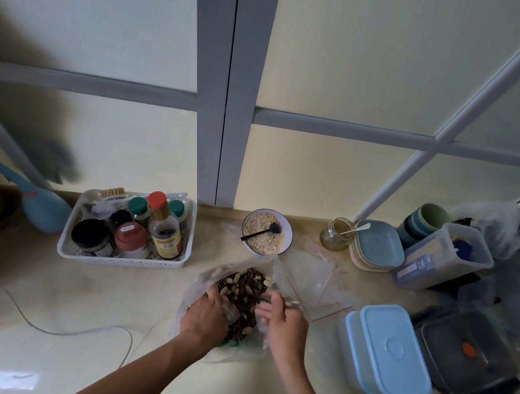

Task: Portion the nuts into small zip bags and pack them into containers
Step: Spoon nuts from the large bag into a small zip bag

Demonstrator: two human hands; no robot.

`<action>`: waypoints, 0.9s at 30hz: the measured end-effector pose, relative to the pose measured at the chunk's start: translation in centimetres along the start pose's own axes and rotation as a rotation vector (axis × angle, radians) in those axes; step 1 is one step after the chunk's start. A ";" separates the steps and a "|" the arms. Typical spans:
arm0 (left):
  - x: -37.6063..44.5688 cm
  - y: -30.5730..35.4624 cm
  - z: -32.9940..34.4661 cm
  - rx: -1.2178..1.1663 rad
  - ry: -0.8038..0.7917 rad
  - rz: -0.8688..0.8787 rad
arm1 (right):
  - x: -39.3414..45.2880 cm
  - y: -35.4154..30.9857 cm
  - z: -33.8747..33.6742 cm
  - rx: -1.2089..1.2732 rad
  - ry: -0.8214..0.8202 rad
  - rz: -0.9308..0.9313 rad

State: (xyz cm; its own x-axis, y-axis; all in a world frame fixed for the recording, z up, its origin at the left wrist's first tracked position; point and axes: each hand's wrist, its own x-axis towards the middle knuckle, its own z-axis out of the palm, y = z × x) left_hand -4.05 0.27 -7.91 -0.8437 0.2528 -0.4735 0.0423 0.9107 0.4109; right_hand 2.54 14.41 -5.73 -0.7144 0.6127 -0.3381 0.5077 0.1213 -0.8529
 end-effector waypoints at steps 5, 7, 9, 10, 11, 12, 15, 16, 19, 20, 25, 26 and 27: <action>0.0 0.0 -0.1 -0.024 -0.005 0.009 | 1.2 0.4 -0.6 0.153 -0.043 0.116; 0.2 0.0 0.0 -0.036 -0.001 0.014 | 1.2 0.1 -1.0 0.239 -0.012 0.170; 0.1 -0.1 -0.1 -0.046 0.003 0.014 | 1.2 -0.3 -1.6 0.298 0.019 0.213; 0.2 -0.2 -0.1 -0.061 0.009 0.019 | 1.2 -0.4 -1.8 0.323 0.030 0.226; 0.1 -0.3 -0.1 -0.074 0.009 0.019 | 1.3 -0.5 -2.1 0.345 0.040 0.236; 0.2 -0.4 -0.1 -0.081 0.009 0.015 | 1.4 -0.6 -2.4 0.362 0.049 0.243; 0.3 -0.4 -0.1 -0.104 -0.008 0.015 | 1.6 -1.1 -3.5 0.391 0.064 0.251; 0.4 -0.4 -0.1 -0.103 -0.005 0.018 | 1.6 -1.3 -3.9 0.389 0.065 0.247; 0.7 -0.3 0.0 -0.162 0.008 0.011 | 1.6 -1.9 -5.1 0.363 0.052 0.220; 1.2 -0.6 0.4 -0.184 0.021 0.007 | 1.6 -2.0 -5.4 0.352 0.045 0.214; 6.2 -4.1 5.8 -0.279 0.046 0.022 | 1.1 -2.5 -6.2 0.232 0.002 0.166; 6.5 -4.3 6.1 -0.279 0.042 0.023 | 1.0 -2.5 -6.2 0.224 -0.006 0.164; 6.5 -4.2 6.1 -0.293 0.036 0.028 | 0.9 -2.6 -6.3 0.220 -0.015 0.164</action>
State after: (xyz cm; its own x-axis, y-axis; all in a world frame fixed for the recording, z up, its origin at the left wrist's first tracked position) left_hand -6.48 0.06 -17.44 -0.8632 0.2598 -0.4329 -0.0862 0.7690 0.6335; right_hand 3.59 19.55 -1.34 -0.6394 0.5983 -0.4830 0.5011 -0.1522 -0.8519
